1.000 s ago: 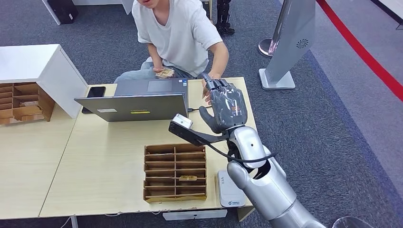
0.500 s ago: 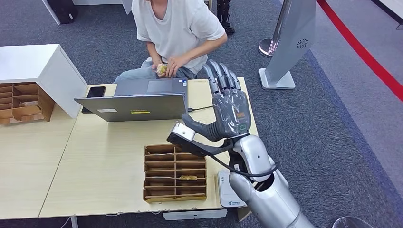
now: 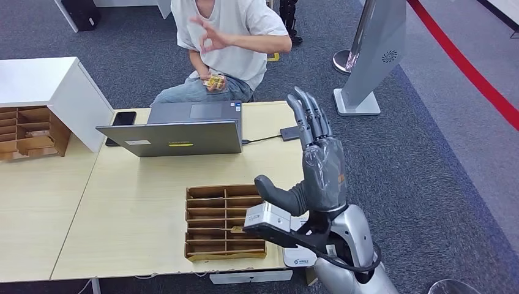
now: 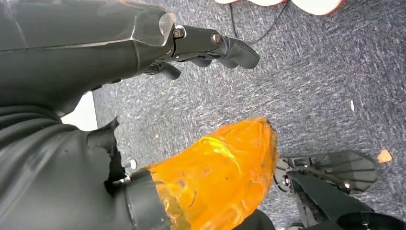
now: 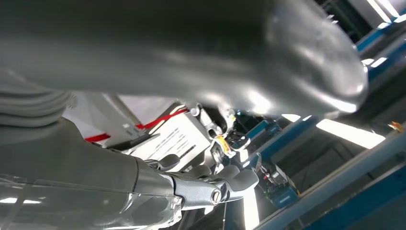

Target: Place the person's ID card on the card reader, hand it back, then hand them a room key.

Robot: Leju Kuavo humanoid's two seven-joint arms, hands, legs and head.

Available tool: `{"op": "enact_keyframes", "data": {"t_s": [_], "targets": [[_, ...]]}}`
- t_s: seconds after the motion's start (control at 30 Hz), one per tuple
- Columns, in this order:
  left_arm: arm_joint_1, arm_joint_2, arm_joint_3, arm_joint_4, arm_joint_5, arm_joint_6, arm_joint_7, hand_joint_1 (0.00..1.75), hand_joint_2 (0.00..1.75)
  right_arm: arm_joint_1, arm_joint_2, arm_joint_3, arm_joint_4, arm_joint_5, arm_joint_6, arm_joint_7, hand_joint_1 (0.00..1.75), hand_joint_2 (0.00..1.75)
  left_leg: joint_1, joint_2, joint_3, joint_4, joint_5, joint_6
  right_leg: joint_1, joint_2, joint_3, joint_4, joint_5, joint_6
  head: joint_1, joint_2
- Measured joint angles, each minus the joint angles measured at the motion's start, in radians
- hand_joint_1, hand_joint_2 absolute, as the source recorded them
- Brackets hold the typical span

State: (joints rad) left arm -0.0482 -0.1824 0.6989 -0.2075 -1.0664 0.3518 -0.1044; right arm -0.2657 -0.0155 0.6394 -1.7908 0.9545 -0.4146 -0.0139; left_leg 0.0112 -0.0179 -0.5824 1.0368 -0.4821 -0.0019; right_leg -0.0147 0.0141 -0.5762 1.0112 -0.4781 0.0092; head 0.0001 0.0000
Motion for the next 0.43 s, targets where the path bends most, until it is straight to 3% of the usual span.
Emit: {"op": "enact_keyframes", "data": {"t_s": [0.23,0.43], "targets": [[0.01,-0.002,0.029,0.0,0.025,0.015,-0.013,0.0,0.0,0.147,-0.043,-0.026,-0.105,-0.208,-0.055,-0.142,0.0,0.0,0.0,0.0,0.0,0.0,-0.001,0.001,0.0,0.0,0.0,0.0,0.0,0.0,0.0,0.0],[0.012,-0.005,0.053,0.0,0.04,0.029,-0.018,0.0,0.0,0.271,-0.067,-0.051,-0.166,-0.441,-0.025,-0.279,0.0,0.0,0.0,0.0,-0.001,0.0,-0.001,0.001,0.0,0.0,0.0,0.0,-0.001,0.0,0.0,0.0]]}}
